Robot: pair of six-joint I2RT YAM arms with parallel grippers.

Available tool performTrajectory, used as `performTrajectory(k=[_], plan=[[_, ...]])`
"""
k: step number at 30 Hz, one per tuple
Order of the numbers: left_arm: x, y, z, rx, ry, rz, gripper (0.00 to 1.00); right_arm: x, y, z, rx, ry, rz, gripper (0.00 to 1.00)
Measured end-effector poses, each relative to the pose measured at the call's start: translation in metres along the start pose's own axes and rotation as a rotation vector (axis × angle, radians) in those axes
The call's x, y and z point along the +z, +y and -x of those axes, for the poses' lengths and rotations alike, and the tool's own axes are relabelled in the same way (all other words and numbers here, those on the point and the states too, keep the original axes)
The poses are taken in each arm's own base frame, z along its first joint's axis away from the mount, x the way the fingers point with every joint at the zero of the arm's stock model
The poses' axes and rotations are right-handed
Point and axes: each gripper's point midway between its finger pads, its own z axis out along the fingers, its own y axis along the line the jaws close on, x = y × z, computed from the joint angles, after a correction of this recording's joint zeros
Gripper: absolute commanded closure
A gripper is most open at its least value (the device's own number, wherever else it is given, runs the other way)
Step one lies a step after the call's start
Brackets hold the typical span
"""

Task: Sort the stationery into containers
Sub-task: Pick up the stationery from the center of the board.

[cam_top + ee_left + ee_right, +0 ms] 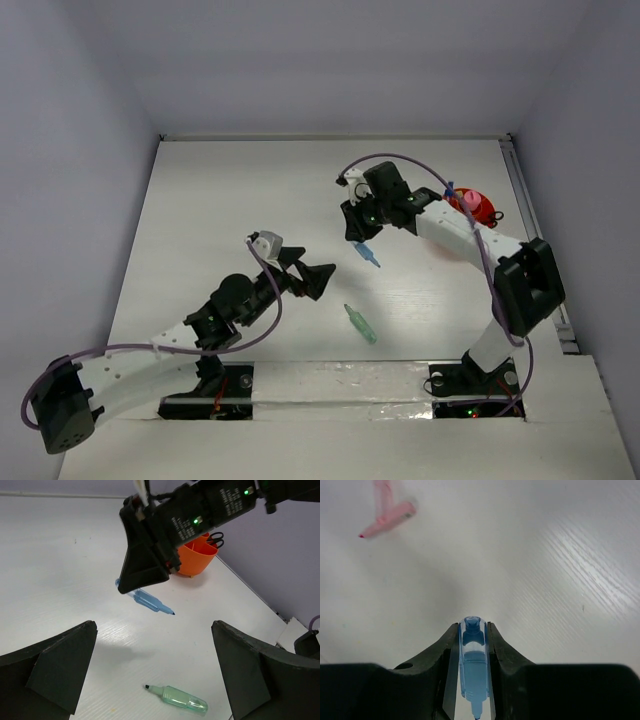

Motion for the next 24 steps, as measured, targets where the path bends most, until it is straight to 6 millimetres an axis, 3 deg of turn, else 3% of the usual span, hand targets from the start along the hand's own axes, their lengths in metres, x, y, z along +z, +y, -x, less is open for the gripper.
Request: performTrajectory(k=[3, 12, 20, 24], plan=[[0.001, 0.001, -0.002, -0.015, 0.003, 0.009, 0.01, -0.014, 0.014, 0.016, -0.006, -0.079, 0.056, 0.93], [0.012, 0.007, -0.018, -0.059, 0.070, 0.064, 0.01, -0.039, 0.059, 0.031, 0.057, -0.172, 0.272, 0.95], [0.023, 0.016, -0.006, -0.161, 0.061, 0.138, 0.01, -0.081, 0.083, 0.051, 0.085, -0.307, 0.359, 0.97], [0.024, 0.018, -0.002, -0.231, 0.053, 0.135, 0.01, -0.089, 0.088, 0.053, 0.103, -0.348, 0.376, 0.98]])
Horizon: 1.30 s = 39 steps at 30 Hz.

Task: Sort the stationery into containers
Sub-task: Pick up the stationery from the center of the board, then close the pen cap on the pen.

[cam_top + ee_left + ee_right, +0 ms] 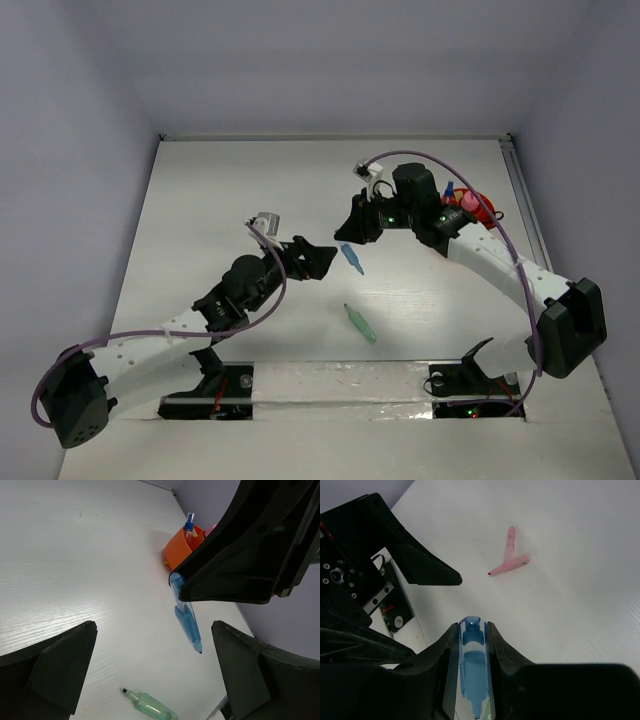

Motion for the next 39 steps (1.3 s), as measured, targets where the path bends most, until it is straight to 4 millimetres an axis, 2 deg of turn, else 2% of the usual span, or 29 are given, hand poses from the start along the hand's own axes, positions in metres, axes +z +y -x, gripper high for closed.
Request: performTrajectory(k=[8, 13, 17, 20, 23, 30, 39], plan=[[0.005, -0.010, 0.002, -0.119, 0.026, -0.071, 0.01, 0.002, -0.005, -0.003, 0.036, -0.021, -0.023, 0.98], [0.009, -0.016, -0.011, -0.131, 0.083, -0.115, 0.01, 0.001, -0.021, 0.002, 0.035, -0.049, -0.120, 0.98], [0.014, -0.009, -0.031, -0.114, 0.141, -0.093, 0.01, -0.008, -0.033, 0.012, 0.023, -0.099, -0.219, 0.98], [0.014, -0.007, -0.038, -0.088, 0.150, -0.071, 0.01, -0.018, -0.041, 0.023, 0.008, -0.147, -0.305, 0.98], [0.014, -0.006, -0.044, -0.049, 0.148, -0.048, 0.01, -0.018, -0.045, 0.024, -0.008, -0.162, -0.368, 0.98], [0.029, 0.002, -0.044, 0.027, 0.119, 0.026, 0.01, -0.007, -0.054, 0.013, -0.037, -0.141, -0.501, 0.98], [0.053, 0.006, -0.038, 0.072, 0.084, 0.092, 0.01, -0.011, -0.059, 0.013, -0.067, -0.150, -0.591, 0.98]])
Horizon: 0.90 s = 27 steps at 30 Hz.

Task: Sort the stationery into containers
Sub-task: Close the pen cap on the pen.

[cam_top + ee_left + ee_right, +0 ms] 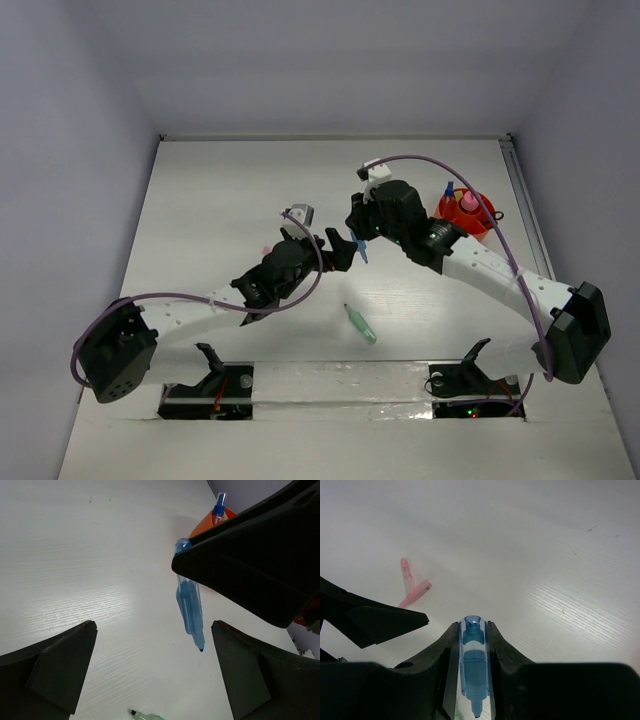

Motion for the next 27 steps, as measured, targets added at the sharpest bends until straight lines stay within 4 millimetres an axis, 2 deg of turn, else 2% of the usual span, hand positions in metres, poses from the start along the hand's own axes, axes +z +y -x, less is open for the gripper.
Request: performTrajectory(k=[7, 11, 16, 21, 27], plan=[[0.006, -0.002, 0.004, 0.001, -0.019, 0.014, 0.01, -0.001, 0.006, -0.001, -0.024, -0.006, -0.016, 0.98], [0.011, 0.000, -0.002, 0.008, -0.008, 0.032, 0.01, -0.003, 0.007, -0.001, -0.035, -0.014, -0.036, 0.98], [0.015, -0.001, -0.008, 0.032, -0.005, 0.086, 0.01, -0.007, 0.002, 0.003, -0.052, -0.036, -0.079, 0.98], [0.015, -0.013, -0.009, 0.083, -0.034, 0.158, 0.01, -0.015, -0.003, 0.011, -0.068, -0.070, -0.135, 0.98], [0.012, -0.008, -0.007, 0.129, -0.091, 0.285, 0.01, -0.022, -0.013, 0.010, -0.114, -0.080, -0.238, 0.98]])
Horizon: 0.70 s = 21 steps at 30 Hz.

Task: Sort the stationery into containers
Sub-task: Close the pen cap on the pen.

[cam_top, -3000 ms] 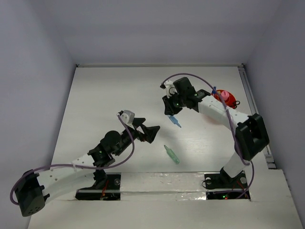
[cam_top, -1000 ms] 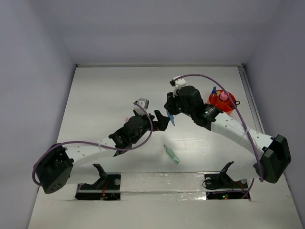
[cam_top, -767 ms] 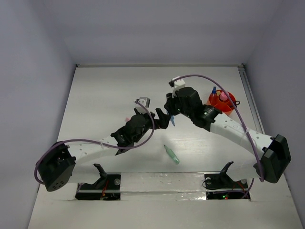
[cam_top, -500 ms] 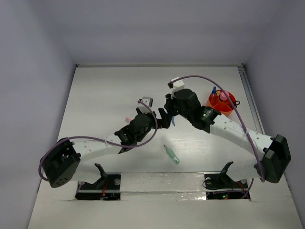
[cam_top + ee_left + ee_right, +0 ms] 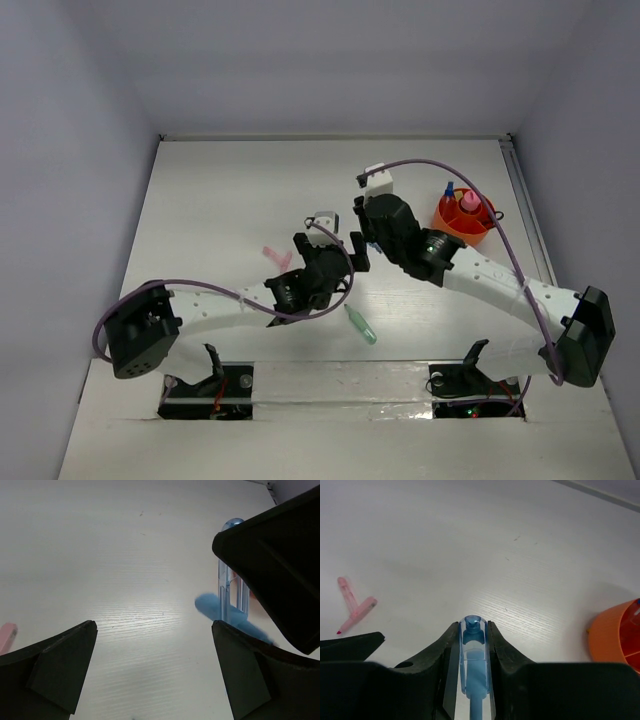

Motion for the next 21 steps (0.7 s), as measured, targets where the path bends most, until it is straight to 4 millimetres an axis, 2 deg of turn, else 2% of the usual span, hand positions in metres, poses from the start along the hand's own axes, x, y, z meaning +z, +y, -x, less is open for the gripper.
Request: performTrajectory(k=[7, 11, 13, 19, 21], plan=[[-0.009, 0.005, 0.001, 0.034, -0.058, 0.065, 0.01, -0.003, 0.001, -0.006, -0.010, 0.010, -0.039, 0.99], [-0.023, 0.007, 0.000, 0.028, -0.081, 0.044, 0.01, -0.011, 0.014, -0.010, -0.017, 0.029, 0.012, 1.00], [-0.031, 0.006, 0.002, 0.013, -0.075, 0.007, 0.01, -0.016, 0.021, -0.006, -0.007, 0.020, 0.050, 1.00], [-0.059, -0.036, 0.025, -0.119, -0.072, -0.242, 0.01, -0.029, 0.038, 0.010, 0.039, -0.006, 0.147, 1.00], [-0.066, -0.044, 0.027, -0.133, -0.062, -0.299, 0.01, -0.031, 0.041, 0.015, 0.043, -0.010, 0.166, 1.00]])
